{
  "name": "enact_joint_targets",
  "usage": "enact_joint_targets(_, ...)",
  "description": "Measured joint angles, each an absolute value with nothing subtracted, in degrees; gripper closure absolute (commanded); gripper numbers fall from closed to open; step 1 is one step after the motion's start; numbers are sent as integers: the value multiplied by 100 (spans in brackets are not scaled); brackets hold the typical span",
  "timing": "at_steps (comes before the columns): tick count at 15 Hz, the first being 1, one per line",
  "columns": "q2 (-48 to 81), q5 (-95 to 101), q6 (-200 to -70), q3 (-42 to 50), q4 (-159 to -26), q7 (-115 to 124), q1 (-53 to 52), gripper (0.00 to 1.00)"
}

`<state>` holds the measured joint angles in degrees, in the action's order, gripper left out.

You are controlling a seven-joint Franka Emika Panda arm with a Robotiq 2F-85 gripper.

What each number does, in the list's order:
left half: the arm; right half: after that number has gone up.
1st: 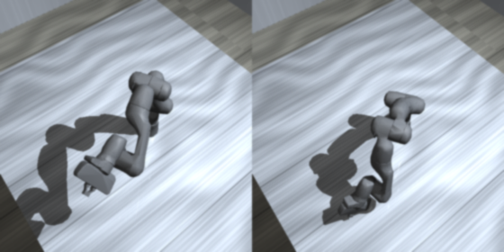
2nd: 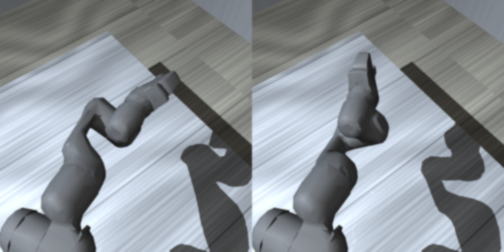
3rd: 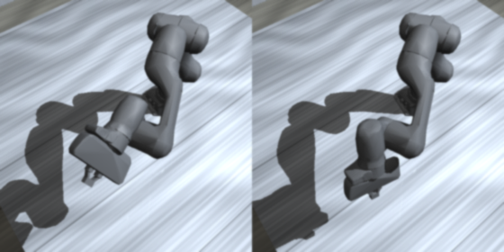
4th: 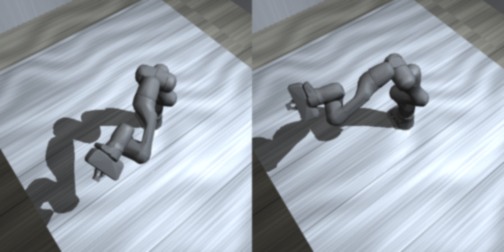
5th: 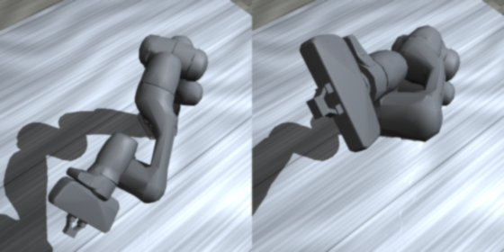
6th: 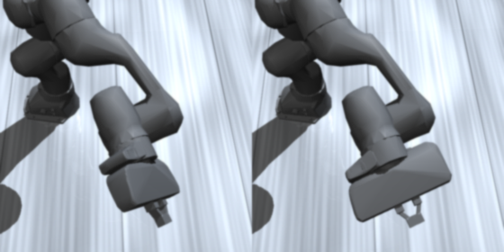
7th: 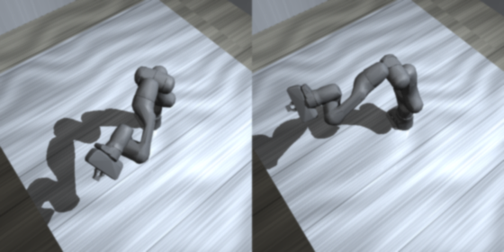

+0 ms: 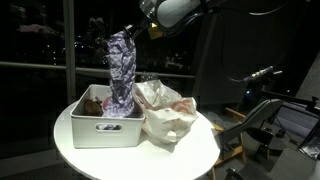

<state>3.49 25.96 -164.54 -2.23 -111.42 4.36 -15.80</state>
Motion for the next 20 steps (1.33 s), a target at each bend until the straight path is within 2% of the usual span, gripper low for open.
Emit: enact_joint_targets(20, -3469, 3554, -16804, -385, -12172, 2221, -1032, 93)
